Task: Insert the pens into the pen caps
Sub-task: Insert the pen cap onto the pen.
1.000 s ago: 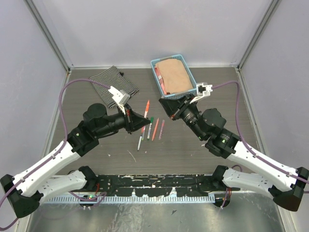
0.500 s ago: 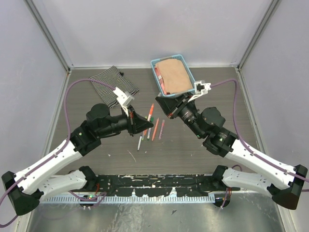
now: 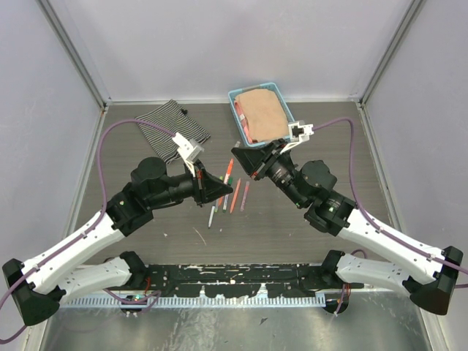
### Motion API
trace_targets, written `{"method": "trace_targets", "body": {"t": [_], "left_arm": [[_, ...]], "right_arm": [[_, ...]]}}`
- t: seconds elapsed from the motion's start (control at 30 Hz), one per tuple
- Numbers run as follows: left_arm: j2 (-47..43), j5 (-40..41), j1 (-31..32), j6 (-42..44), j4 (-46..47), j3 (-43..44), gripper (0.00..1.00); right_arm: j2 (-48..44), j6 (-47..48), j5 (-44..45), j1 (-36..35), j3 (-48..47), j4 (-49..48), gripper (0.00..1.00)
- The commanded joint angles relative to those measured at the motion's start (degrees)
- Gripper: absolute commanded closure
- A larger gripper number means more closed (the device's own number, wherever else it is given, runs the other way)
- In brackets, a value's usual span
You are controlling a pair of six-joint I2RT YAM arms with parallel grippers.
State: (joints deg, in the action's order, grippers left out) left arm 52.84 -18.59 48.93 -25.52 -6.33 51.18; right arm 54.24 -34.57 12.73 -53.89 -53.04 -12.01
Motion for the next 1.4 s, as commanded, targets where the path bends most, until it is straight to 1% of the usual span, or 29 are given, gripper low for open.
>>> {"method": "trace_targets", "body": {"t": [0.0, 1.37], "left_arm": [[-0.4, -0.4, 0.3, 1.1, 2.0, -0.5, 1.00], [-0.3, 1.3, 0.4, 1.4, 1.8, -0.3, 1.00]], "right_arm": [[0.2, -0.2, -2.1, 0.0, -2.9, -2.7, 0.86], [-0.7, -0.5, -2.6, 0.0, -1.7, 0.2, 0.86]]}}
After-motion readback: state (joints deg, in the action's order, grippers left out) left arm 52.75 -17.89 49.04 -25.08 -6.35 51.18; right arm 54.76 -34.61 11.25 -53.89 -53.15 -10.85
